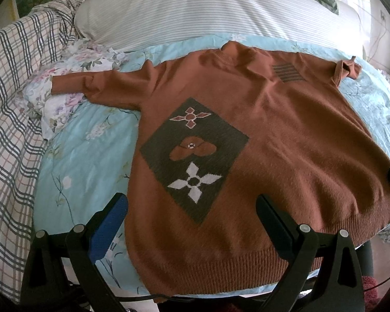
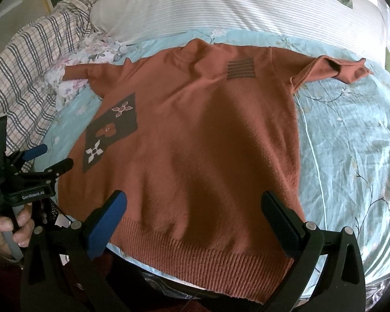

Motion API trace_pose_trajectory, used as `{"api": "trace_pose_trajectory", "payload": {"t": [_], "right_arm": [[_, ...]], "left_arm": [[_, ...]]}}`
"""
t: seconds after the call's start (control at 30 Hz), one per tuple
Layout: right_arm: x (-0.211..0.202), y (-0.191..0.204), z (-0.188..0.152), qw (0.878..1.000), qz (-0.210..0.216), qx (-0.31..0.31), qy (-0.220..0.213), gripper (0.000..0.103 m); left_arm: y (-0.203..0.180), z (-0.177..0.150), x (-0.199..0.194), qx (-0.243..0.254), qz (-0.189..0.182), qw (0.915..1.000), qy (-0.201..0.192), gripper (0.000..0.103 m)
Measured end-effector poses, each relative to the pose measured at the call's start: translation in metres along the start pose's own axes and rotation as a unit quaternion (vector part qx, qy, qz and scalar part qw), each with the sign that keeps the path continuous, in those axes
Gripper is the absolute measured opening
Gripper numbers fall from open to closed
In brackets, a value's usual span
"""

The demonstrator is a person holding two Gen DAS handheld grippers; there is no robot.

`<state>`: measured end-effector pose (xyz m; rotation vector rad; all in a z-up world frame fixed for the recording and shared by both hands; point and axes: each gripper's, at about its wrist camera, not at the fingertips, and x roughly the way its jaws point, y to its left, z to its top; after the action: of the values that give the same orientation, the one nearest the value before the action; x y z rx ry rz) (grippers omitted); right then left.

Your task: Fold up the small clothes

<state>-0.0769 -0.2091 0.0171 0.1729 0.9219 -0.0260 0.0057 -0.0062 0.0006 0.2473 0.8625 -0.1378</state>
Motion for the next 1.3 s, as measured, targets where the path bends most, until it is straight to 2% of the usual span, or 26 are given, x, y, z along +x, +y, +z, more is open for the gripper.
{"api": "trace_pose_trajectory", "payload": {"t": [0.23,0.47,0.73,0.83,1.0,1.13,1.2,1.3], "right_arm": [[0.000,-0.003,0.003,1.000,0.012,0.012,0.011,0.103],[0.000,-0.011,0.009,0.999,0.029,0.028,-0.002,0.103],[0.005,-0.026,0.016,0.998,0.035,0.055,-0.012,0.103],[0.005,-0.038,0.021,0.996,0.043,0.070,-0.028,0.103],[0.004,-0.077,0.039,0.992,0.038,0.104,-0.058,0.103],[0.000,-0.133,0.069,0.983,0.032,0.150,-0.101,0.099],[0.002,-0.162,0.085,0.978,0.027,0.177,-0.110,0.089],[0.008,-0.204,0.110,0.970,0.001,0.211,-0.119,0.081]], "left_arm": [[0.001,0.003,0.004,-0.004,-0.008,1.0000,0.000,0.099],[0.000,0.006,0.010,0.002,-0.003,1.0000,-0.005,0.099],[0.001,0.014,0.021,-0.013,-0.020,0.9997,-0.009,0.099],[0.002,0.019,0.027,-0.016,-0.025,0.9995,-0.002,0.099],[0.004,0.029,0.041,-0.020,-0.019,0.9995,0.013,0.099],[0.005,0.034,0.049,-0.023,-0.019,0.9994,0.018,0.099],[0.004,0.038,0.054,-0.022,-0.015,0.9995,0.017,0.099],[0.002,0.046,0.062,-0.022,-0.016,0.9994,0.024,0.099]]}}
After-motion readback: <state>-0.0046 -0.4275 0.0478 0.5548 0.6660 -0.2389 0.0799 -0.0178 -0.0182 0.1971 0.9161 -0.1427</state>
